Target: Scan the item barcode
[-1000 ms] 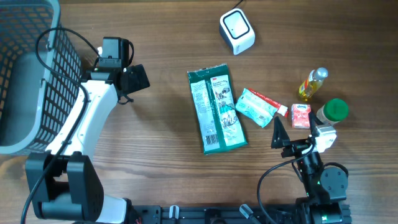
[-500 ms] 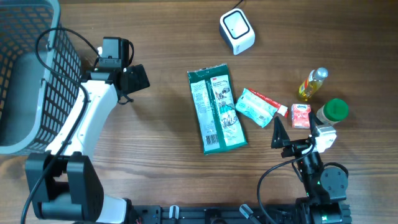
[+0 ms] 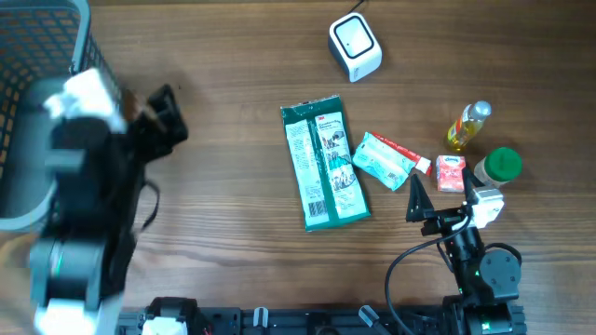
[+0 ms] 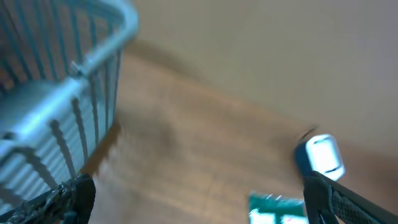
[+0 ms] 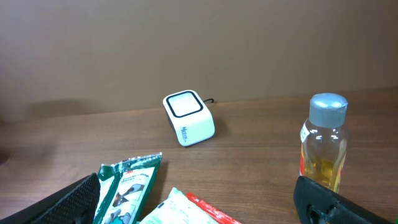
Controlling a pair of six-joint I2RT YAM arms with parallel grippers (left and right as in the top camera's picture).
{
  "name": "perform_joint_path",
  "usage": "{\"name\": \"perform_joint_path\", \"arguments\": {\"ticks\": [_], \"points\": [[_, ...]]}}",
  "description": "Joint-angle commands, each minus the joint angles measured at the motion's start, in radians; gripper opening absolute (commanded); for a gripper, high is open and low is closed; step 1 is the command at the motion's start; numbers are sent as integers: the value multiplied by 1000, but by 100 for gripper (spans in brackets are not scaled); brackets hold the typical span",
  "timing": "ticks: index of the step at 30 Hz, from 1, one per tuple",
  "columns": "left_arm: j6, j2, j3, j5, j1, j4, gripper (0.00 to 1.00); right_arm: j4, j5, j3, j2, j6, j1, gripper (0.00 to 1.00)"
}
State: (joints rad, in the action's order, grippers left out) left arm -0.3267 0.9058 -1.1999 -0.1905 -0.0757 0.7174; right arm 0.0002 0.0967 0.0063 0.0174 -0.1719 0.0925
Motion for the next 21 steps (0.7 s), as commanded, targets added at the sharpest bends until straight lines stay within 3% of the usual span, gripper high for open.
{"name": "perform_joint_path", "arguments": {"ticks": [1, 4, 10, 13, 17, 21], "points": [[13, -138, -5, -13, 2, 2, 100, 5, 6, -1, -14, -13, -6, 100], [10, -226, -3, -7, 2, 39, 100, 5, 6, -1, -14, -13, -6, 100], [2, -335, 60, 79, 2, 279, 100, 5, 6, -1, -14, -12, -6, 100], [2, -407, 146, 78, 2, 286, 100, 5, 6, -1, -14, -13, -6, 100], [2, -513, 289, 78, 2, 174, 100, 5, 6, -1, -14, -12, -6, 100], [2, -639, 439, 116, 2, -108, 100, 5, 6, -1, -14, -13, -6, 99]]}}
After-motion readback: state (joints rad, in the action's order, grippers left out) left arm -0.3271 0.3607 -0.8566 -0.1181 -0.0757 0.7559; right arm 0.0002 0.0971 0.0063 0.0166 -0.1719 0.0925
